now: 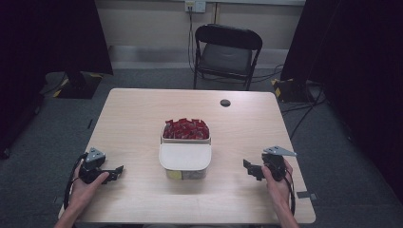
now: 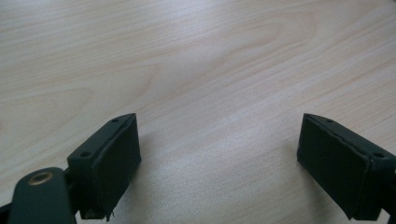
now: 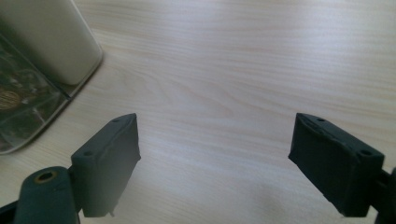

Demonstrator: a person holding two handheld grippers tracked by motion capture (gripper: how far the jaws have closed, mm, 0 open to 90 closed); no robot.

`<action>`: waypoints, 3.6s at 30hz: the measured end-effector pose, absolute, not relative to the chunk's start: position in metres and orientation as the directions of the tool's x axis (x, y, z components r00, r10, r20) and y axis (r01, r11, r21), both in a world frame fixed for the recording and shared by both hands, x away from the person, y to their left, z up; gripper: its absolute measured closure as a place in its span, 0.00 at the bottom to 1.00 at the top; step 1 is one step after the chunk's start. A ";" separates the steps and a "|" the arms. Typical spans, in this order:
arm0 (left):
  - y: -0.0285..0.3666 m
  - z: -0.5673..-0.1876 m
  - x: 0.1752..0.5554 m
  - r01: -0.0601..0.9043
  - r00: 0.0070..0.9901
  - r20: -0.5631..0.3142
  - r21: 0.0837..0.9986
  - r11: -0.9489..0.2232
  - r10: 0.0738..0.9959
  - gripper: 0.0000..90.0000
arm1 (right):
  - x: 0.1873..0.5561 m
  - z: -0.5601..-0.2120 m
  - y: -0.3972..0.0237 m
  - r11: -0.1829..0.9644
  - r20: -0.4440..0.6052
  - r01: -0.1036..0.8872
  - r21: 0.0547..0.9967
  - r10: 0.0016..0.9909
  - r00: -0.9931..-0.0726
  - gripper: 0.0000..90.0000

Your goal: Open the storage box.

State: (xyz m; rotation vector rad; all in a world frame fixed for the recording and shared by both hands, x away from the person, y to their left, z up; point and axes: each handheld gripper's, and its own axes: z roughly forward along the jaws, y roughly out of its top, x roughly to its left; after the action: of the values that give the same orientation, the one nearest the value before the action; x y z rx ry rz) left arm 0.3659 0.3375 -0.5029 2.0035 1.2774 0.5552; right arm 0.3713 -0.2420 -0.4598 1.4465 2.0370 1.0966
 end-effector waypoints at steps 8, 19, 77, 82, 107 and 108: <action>0.338 -0.503 0.366 0.610 0.427 -0.005 0.740 -0.284 0.904 0.14 | 0.367 -0.445 -0.228 0.167 0.119 0.568 0.806 0.894 -0.431 0.17; 0.338 -0.503 0.366 0.610 0.426 -0.005 0.740 -0.284 0.905 0.14 | 0.357 -0.418 -0.188 0.190 0.140 0.491 0.850 0.818 -0.558 0.16; 0.338 -0.503 0.366 0.612 0.425 -0.008 0.740 -0.281 0.905 0.14 | 0.356 -0.440 -0.109 0.353 0.097 0.432 0.830 0.671 -0.735 0.15; 0.338 -0.503 0.366 0.611 0.426 -0.004 0.739 -0.284 0.905 0.14 | 0.355 -0.435 -0.110 0.338 0.096 0.416 0.844 0.669 -0.737 0.15; 0.338 -0.503 0.366 0.610 0.427 -0.005 0.740 -0.284 0.904 0.14 | 0.365 -0.413 -0.110 0.291 0.123 0.416 0.862 0.676 -0.727 0.16; 0.338 -0.503 0.366 0.611 0.426 -0.007 0.740 -0.282 0.905 0.14 | 0.365 -0.413 -0.112 0.286 0.126 0.414 0.864 0.674 -0.728 0.16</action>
State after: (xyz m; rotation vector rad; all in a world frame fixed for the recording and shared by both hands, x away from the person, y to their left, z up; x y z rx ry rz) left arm 0.3659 0.3376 -0.5028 2.0048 1.2764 0.5560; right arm 0.3655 -0.1118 -0.4127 0.9974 2.2939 1.4176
